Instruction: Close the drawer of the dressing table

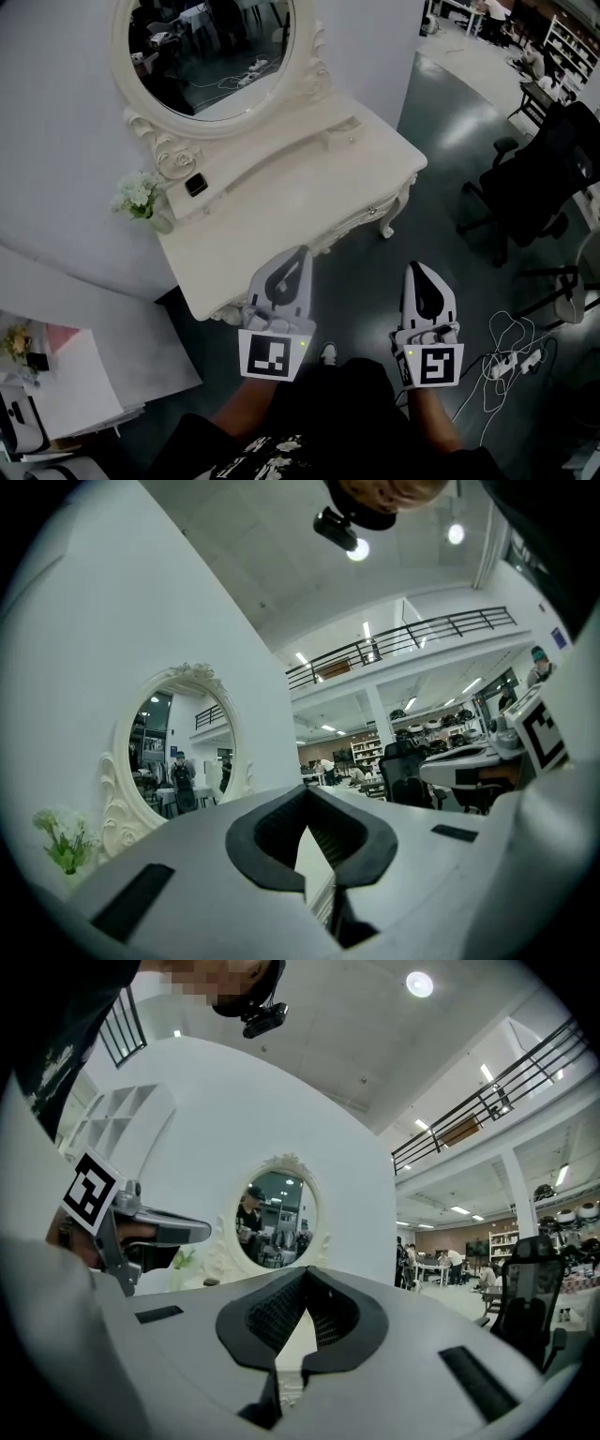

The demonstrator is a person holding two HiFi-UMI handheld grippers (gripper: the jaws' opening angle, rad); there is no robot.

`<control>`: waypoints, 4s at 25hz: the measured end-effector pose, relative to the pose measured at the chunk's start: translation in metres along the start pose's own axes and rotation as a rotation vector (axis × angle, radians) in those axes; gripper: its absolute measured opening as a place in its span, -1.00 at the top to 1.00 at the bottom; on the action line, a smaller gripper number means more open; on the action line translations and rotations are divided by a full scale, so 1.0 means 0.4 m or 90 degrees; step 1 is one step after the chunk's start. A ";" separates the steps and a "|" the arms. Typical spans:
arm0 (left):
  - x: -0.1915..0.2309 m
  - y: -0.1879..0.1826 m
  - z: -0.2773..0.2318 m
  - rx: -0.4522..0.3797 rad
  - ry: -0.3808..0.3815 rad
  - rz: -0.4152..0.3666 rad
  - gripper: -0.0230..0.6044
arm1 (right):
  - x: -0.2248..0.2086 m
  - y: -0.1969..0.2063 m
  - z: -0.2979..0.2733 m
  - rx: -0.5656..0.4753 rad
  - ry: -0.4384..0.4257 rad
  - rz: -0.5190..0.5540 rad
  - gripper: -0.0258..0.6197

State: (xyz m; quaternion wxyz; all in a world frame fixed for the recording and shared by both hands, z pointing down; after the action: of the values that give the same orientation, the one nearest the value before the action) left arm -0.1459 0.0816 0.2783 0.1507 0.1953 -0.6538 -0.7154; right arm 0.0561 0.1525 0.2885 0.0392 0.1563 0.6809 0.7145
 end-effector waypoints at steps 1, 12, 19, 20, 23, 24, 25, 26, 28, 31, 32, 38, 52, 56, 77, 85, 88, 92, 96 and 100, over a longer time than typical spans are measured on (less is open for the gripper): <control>0.002 0.004 -0.005 0.001 0.004 0.000 0.92 | 0.001 0.003 -0.004 0.002 0.002 0.000 0.92; 0.025 0.025 -0.073 -0.001 -0.006 -0.006 0.92 | -0.045 0.025 -0.075 -0.008 0.004 0.003 0.92; 0.042 0.027 -0.141 0.000 -0.023 -0.009 0.92 | -0.092 0.031 -0.151 -0.016 -0.011 0.006 0.92; 0.043 0.026 -0.151 -0.004 -0.025 -0.010 0.92 | -0.098 0.035 -0.162 -0.015 -0.014 0.005 0.92; 0.046 0.030 -0.180 -0.004 -0.034 -0.016 0.92 | -0.119 0.052 -0.195 -0.006 -0.025 -0.002 0.92; 0.049 0.032 -0.191 -0.003 -0.039 -0.015 0.92 | -0.126 0.056 -0.209 -0.005 -0.030 -0.003 0.92; 0.052 0.033 -0.201 -0.002 -0.043 -0.015 0.92 | -0.133 0.057 -0.221 -0.005 -0.035 -0.003 0.92; 0.053 0.034 -0.212 -0.001 -0.047 -0.015 0.92 | -0.140 0.057 -0.233 -0.005 -0.040 -0.001 0.92; 0.051 0.034 -0.234 -0.001 -0.052 -0.021 0.92 | -0.159 0.059 -0.255 -0.007 -0.048 -0.001 0.92; 0.042 0.036 -0.264 0.005 -0.056 -0.028 0.92 | -0.193 0.071 -0.285 -0.007 -0.049 -0.005 0.92; 0.041 0.036 -0.274 0.007 -0.059 -0.027 0.92 | -0.203 0.076 -0.295 -0.004 -0.050 -0.008 0.92; 0.030 0.038 -0.338 0.017 -0.074 -0.037 0.92 | -0.257 0.097 -0.352 0.010 -0.068 -0.020 0.92; 0.019 0.018 -0.478 0.050 -0.145 -0.041 0.92 | -0.389 0.153 -0.521 0.028 -0.161 -0.048 0.74; 0.024 0.028 -0.506 0.063 -0.163 -0.038 0.92 | -0.415 0.160 -0.565 0.030 -0.176 -0.042 0.65; 0.025 0.132 -0.691 0.108 -0.180 -0.018 0.92 | -0.496 0.302 -0.739 0.128 -0.257 -0.037 0.52; 0.056 0.195 -0.731 0.154 -0.195 -0.006 0.92 | -0.489 0.378 -0.814 0.178 -0.290 -0.048 0.52; 0.065 0.226 -0.751 0.170 -0.190 0.005 0.92 | -0.482 0.406 -0.836 0.196 -0.291 -0.051 0.52; 0.073 0.267 -0.792 0.190 -0.170 0.009 0.92 | -0.478 0.446 -0.869 0.218 -0.291 -0.052 0.50; 0.088 0.302 -0.836 0.205 -0.153 0.017 0.92 | -0.480 0.485 -0.905 0.242 -0.284 -0.059 0.49; 0.094 0.347 -0.865 0.233 -0.139 0.030 0.92 | -0.476 0.525 -0.938 0.262 -0.283 -0.061 0.48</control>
State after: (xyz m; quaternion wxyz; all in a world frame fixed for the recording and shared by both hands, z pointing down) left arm -0.0196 -0.2532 0.3892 0.0574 0.1256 -0.7897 -0.5978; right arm 0.1658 -0.2738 0.4539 0.1886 0.2809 0.7926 0.5073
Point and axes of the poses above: the fingertips, and each gripper's own axes: z backward along the fingers, x to its left, y out of its underside, the point moved 6 cm from there along z, backward along the fingers, and after that the axes turned 11 degrees about -y, right-handed, at the moved point
